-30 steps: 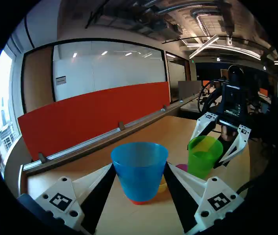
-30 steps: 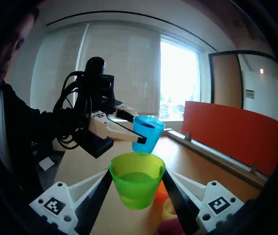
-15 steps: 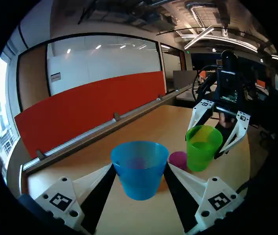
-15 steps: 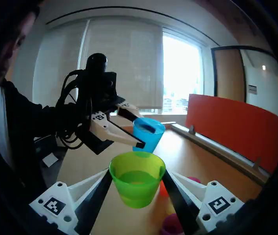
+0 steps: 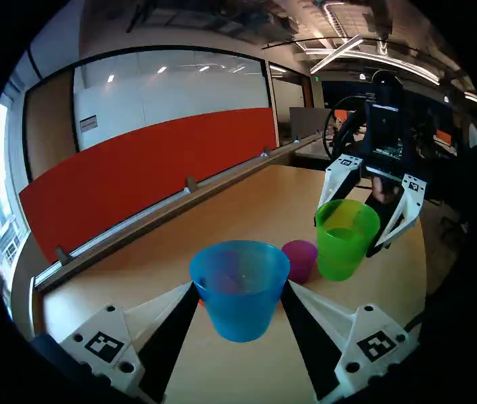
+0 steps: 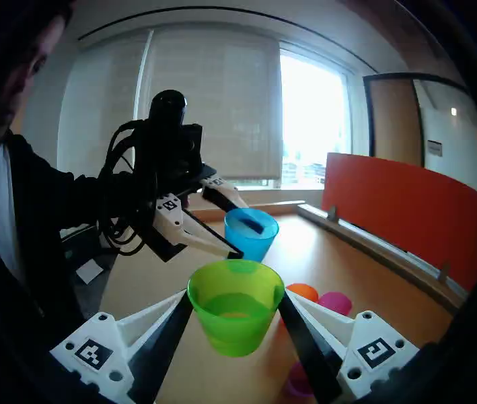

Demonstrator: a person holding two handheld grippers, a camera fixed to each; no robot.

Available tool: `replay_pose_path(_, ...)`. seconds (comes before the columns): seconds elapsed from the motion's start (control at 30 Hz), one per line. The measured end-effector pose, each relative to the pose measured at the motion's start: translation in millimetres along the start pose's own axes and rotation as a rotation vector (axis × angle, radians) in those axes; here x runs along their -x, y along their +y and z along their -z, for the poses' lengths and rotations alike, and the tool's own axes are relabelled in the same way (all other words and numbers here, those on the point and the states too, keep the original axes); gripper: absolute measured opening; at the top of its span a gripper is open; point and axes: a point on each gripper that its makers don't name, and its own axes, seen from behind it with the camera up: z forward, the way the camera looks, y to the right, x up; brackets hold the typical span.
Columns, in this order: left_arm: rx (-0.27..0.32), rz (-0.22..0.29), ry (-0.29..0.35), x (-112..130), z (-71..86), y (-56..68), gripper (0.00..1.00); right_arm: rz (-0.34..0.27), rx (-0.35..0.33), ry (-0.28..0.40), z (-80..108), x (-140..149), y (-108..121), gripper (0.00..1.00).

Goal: Pour water

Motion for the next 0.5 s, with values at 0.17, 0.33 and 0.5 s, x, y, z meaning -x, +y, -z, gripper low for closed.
replay_pose_path(0.17,0.018,-0.008,-0.033,15,0.2,7.6,0.84,-0.008,-0.007,-0.024,1.6,9,-4,0.91)
replay_pose_path(0.33,0.039,-0.023,-0.068,29,0.7,14.6,0.84,-0.013,-0.015,-0.048,2.0,19,-8,0.91)
replay_pose_path(0.5,0.065,-0.044,-0.117,47,0.0,23.1,0.84,-0.025,-0.027,-0.067,2.5,30,-12,0.91)
